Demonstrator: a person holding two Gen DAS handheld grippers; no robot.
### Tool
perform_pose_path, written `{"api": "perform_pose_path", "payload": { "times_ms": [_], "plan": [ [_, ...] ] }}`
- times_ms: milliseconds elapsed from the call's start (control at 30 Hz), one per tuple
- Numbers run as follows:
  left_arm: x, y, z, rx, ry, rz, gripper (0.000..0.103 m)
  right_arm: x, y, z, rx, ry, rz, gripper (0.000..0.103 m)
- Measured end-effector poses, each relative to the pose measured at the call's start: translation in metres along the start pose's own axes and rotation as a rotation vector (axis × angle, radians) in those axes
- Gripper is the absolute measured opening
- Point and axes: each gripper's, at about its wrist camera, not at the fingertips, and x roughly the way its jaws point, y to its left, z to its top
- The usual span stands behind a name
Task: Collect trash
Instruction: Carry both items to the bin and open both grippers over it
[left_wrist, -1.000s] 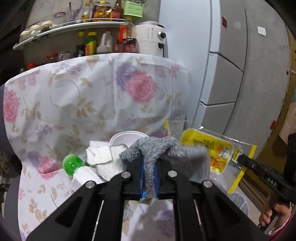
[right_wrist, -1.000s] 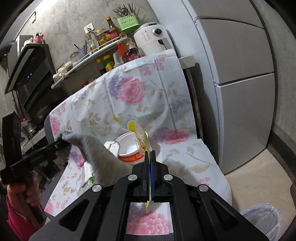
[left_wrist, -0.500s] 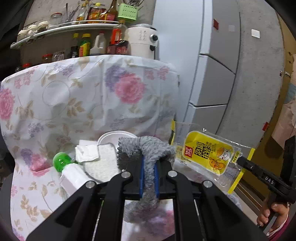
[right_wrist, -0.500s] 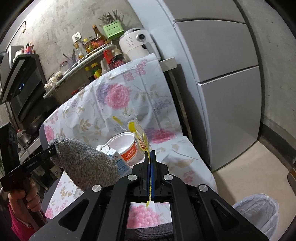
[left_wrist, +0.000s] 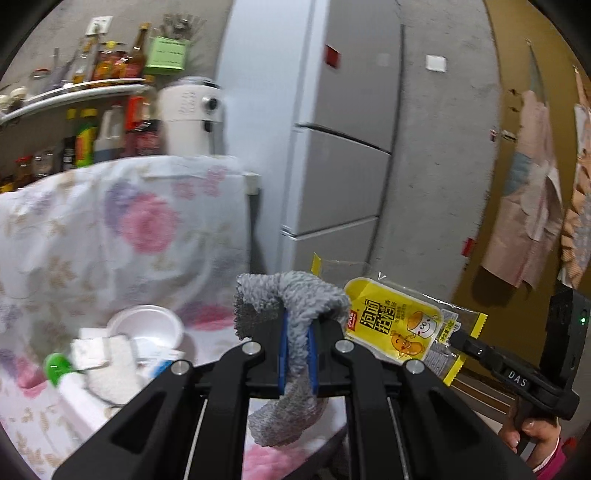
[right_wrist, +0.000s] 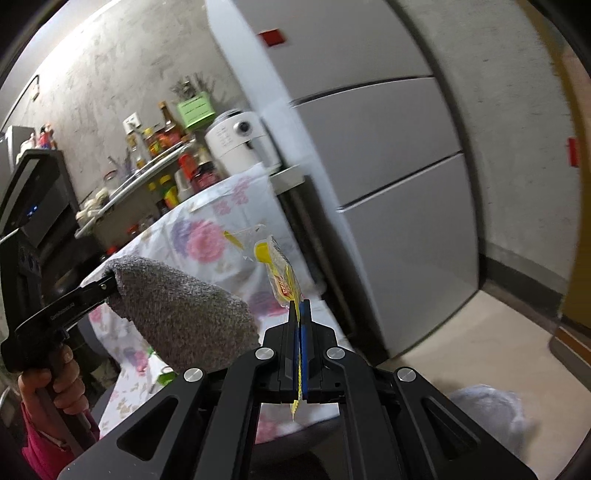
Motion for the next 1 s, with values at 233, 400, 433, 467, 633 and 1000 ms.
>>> {"api": "perform_pose_path", "payload": {
  "times_ms": [233,400,433,467,633,1000],
  "plan": [
    [0.058,-0.055,-0.041,0.017,0.08,-0.167,0.007,-0.016,-0.067,-0.03,0.1,0.051,-0.141,0.001],
    [0.091,-0.093,-0.076,0.039,0.161,-0.279,0.007,-0.023,-0.124,-0.07,0.219,0.118,-0.245,0.001],
    [0.095,-0.102,-0.083,0.049,0.178,-0.306,0.007,-0.023,-0.133,-0.076,0.24,0.132,-0.26,0.001],
    [0.1,-0.108,-0.087,0.059,0.19,-0.321,0.007,-0.023,-0.144,-0.087,0.268,0.155,-0.276,0.001],
    [0.125,-0.14,-0.115,0.128,0.258,-0.351,0.008,-0.018,-0.181,-0.122,0.339,0.224,-0.326,0.002],
    [0.155,-0.139,-0.143,0.143,0.332,-0.314,0.053,-0.008,-0.221,-0.15,0.417,0.298,-0.422,0.036]
  ]
}}
